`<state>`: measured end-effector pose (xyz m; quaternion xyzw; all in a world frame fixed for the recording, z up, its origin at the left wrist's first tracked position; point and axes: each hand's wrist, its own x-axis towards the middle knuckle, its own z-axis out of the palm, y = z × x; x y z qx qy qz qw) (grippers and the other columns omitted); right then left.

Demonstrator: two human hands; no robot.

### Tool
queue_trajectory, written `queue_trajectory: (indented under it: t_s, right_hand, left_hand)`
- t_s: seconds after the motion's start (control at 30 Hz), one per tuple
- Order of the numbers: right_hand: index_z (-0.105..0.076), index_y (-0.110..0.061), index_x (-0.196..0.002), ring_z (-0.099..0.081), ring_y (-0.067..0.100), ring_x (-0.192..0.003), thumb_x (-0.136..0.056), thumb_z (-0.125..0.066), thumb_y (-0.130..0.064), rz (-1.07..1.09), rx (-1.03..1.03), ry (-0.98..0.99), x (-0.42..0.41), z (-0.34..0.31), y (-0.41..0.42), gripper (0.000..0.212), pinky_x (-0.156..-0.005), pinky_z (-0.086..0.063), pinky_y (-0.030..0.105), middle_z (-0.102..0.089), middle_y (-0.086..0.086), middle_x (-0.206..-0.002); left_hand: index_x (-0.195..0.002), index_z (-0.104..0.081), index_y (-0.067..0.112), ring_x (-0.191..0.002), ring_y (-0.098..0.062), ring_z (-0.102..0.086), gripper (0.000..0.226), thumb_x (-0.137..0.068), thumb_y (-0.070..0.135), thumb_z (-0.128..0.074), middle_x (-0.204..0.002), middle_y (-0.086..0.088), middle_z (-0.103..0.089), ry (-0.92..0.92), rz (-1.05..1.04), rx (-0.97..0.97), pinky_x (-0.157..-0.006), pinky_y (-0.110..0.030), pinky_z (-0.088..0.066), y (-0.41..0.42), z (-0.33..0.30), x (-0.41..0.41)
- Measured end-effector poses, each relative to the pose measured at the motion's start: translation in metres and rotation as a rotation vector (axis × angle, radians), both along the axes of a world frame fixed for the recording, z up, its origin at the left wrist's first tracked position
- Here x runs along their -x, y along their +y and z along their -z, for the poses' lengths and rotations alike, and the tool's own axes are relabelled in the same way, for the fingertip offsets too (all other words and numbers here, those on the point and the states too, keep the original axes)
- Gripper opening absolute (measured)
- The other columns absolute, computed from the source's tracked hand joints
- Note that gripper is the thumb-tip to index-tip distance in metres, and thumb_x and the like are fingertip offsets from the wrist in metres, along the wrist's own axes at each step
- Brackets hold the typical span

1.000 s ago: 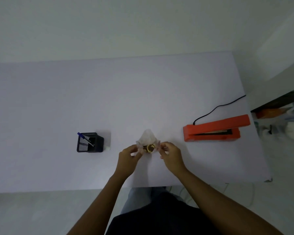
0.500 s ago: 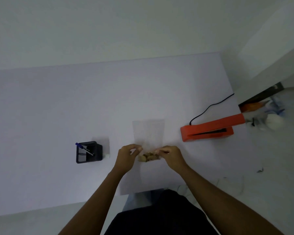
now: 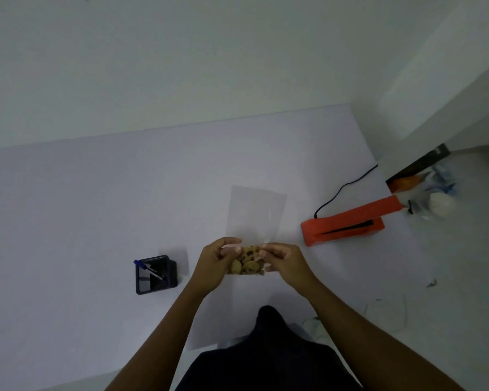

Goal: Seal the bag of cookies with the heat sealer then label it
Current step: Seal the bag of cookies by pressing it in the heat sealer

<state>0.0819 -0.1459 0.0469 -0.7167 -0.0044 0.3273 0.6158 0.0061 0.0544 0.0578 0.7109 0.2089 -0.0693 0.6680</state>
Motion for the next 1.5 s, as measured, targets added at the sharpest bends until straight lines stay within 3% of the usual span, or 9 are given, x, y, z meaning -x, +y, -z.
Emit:
queue_trajectory:
  t_s: [0.23,0.4,0.57,0.83,0.97,1.13,1.27,1.4,1.5]
  right_hand:
    - [-0.079,-0.016,-0.091,-0.074,0.017,-0.081,-0.088,-0.072,-0.007,-0.003,-0.033,0.038,-0.006,-0.019,-0.015,0.012,-0.069,-0.060,0.029,-0.079,0.002,-0.086]
    - [-0.079,-0.006,-0.100,-0.074,0.021,-0.088,-0.088,-0.073,-0.014,0.017,-0.074,0.074,-0.010,-0.016,-0.043,0.015,-0.079,-0.060,0.030,-0.079,0.012,-0.094]
    - [-0.077,0.000,-0.098,-0.074,0.023,-0.085,-0.088,-0.073,-0.012,0.046,-0.065,0.173,-0.013,-0.007,-0.088,0.016,-0.076,-0.061,0.032,-0.078,0.015,-0.093]
    - [-0.076,0.003,-0.097,-0.074,0.020,-0.081,-0.087,-0.074,-0.011,-0.044,-0.012,0.168,-0.038,0.000,-0.180,0.017,-0.074,-0.062,0.033,-0.077,0.013,-0.088]
    - [-0.078,-0.002,-0.096,-0.074,0.022,-0.083,-0.086,-0.075,-0.012,-0.088,0.013,0.160,-0.046,0.013,-0.217,0.014,-0.078,-0.063,0.039,-0.078,0.011,-0.088]
    - [-0.079,-0.005,-0.097,-0.074,0.016,-0.080,-0.086,-0.075,-0.012,-0.128,0.046,0.075,-0.049,0.024,-0.245,0.013,-0.075,-0.061,0.029,-0.079,0.003,-0.085]
    - [-0.079,-0.010,-0.095,-0.075,0.014,-0.081,-0.086,-0.075,-0.011,-0.123,0.049,0.081,-0.053,0.030,-0.262,0.010,-0.074,-0.060,0.026,-0.079,-0.001,-0.085]
    - [-0.079,-0.010,-0.094,-0.075,0.019,-0.083,-0.086,-0.075,-0.012,-0.123,0.072,0.106,-0.058,0.039,-0.281,0.009,-0.079,-0.062,0.034,-0.079,0.004,-0.086]
    - [-0.078,-0.008,-0.096,-0.075,0.017,-0.083,-0.086,-0.075,-0.007,-0.121,0.070,0.098,-0.059,0.042,-0.289,0.011,-0.079,-0.062,0.033,-0.079,0.002,-0.087]
  left_hand:
    - [-0.097,-0.077,0.006,-0.080,-0.015,-0.074,0.016,-0.092,0.016,-0.065,-0.087,-0.007,-0.077,-0.021,0.037,0.009,-0.068,-0.023,-0.059,-0.014,-0.012,-0.010]
    - [-0.099,-0.077,0.006,-0.085,-0.022,-0.074,0.017,-0.093,0.015,-0.063,-0.090,-0.009,-0.077,0.025,0.070,0.093,-0.072,-0.032,-0.061,-0.033,-0.013,-0.013]
    - [-0.103,-0.074,0.000,-0.091,-0.026,-0.074,0.021,-0.093,0.015,-0.062,-0.097,-0.014,-0.076,0.121,0.127,0.226,-0.075,-0.029,-0.059,-0.075,-0.015,-0.021]
    - [-0.106,-0.075,0.005,-0.095,-0.027,-0.073,0.020,-0.094,0.016,-0.062,-0.098,-0.011,-0.077,0.135,0.087,0.222,-0.084,-0.035,-0.059,-0.172,-0.005,-0.038]
    - [-0.105,-0.073,0.000,-0.095,-0.030,-0.073,0.021,-0.094,0.014,-0.062,-0.098,-0.015,-0.076,0.190,0.049,0.262,-0.079,-0.030,-0.059,-0.206,0.003,-0.041]
    - [-0.103,-0.074,0.001,-0.095,-0.031,-0.073,0.023,-0.095,0.018,-0.061,-0.099,-0.016,-0.076,0.223,0.088,0.227,-0.087,-0.041,-0.059,-0.233,0.014,-0.043]
    - [-0.107,-0.072,0.005,-0.093,-0.028,-0.074,0.023,-0.098,0.019,-0.055,-0.100,-0.012,-0.076,0.250,0.075,0.216,-0.084,-0.041,-0.060,-0.249,0.010,-0.054]
    - [-0.108,-0.069,0.006,-0.093,-0.027,-0.074,0.024,-0.101,0.019,-0.051,-0.103,-0.010,-0.076,0.285,0.125,0.209,-0.083,-0.041,-0.060,-0.263,0.012,-0.064]
    - [-0.107,-0.068,0.005,-0.094,-0.027,-0.073,0.024,-0.101,0.020,-0.051,-0.103,-0.009,-0.076,0.316,0.152,0.201,-0.085,-0.042,-0.059,-0.272,0.018,-0.068]
